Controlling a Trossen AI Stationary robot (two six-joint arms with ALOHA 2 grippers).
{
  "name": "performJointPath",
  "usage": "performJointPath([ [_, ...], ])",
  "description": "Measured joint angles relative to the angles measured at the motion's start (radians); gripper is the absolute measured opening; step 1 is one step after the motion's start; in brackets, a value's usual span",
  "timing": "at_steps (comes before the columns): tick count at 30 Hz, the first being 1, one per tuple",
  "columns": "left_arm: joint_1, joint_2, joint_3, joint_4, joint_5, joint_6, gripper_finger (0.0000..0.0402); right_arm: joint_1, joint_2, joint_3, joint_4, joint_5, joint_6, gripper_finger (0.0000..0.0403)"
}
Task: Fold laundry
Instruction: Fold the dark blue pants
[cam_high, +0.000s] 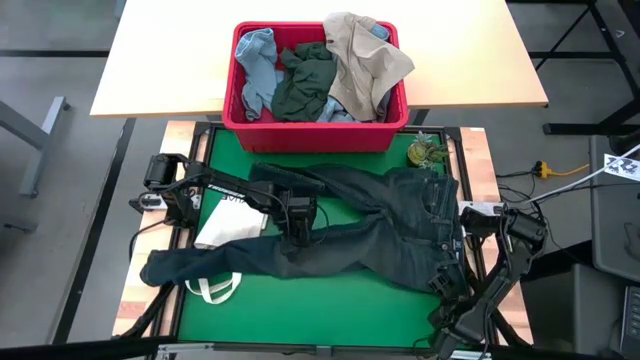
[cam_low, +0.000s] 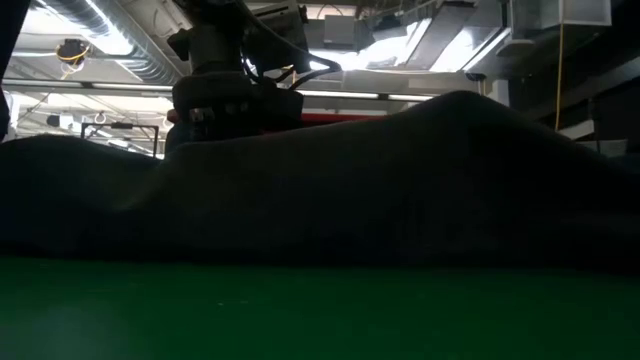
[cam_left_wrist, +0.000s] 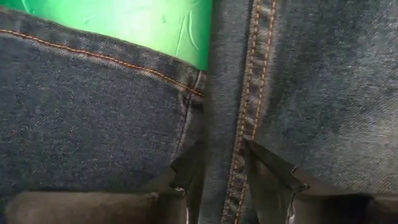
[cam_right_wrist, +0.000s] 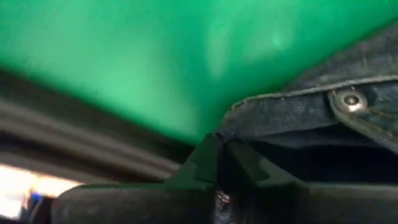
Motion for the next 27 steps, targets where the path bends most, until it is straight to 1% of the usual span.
performJointPath([
  [3,0.002,-0.024,0.000,-0.004,-0.001,0.006,0.0108,0.000,-0.007,0.046,-0.087,-0.042,-0.098,0.0019],
  [6,0.008,-0.052,0.000,-0.009,-0.001,0.007,0.0108,0.000,-0.022,0.084,-0.129,-0.124,-0.162,0.0006],
  [8,0.014,-0.067,0.000,-0.010,-0.001,0.007,0.0108,0.000,-0.032,0.096,-0.138,-0.162,-0.167,0.0010],
  [11,0.023,-0.085,0.000,-0.017,-0.001,0.007,0.0108,0.000,-0.050,0.119,-0.134,-0.183,-0.163,0.0016],
  [14,0.031,-0.103,0.000,-0.031,0.017,0.008,0.0108,0.000,-0.058,0.136,-0.131,-0.187,-0.154,0.0010],
  [17,0.032,-0.130,0.000,-0.047,0.072,0.014,0.0108,0.000,-0.066,0.152,-0.134,-0.189,-0.141,0.0005],
  [20,0.021,-0.174,0.000,-0.071,0.149,0.030,0.0108,0.000,-0.068,0.169,-0.143,-0.181,-0.140,0.0010],
  [23,-0.015,-0.231,0.000,-0.105,0.203,0.030,0.0108,0.001,-0.069,0.175,-0.141,-0.157,-0.133,0.0012],
  [27,-0.103,-0.303,0.000,-0.171,0.208,-0.045,0.0108,0.001,-0.070,0.175,-0.140,-0.150,-0.126,0.0013],
])
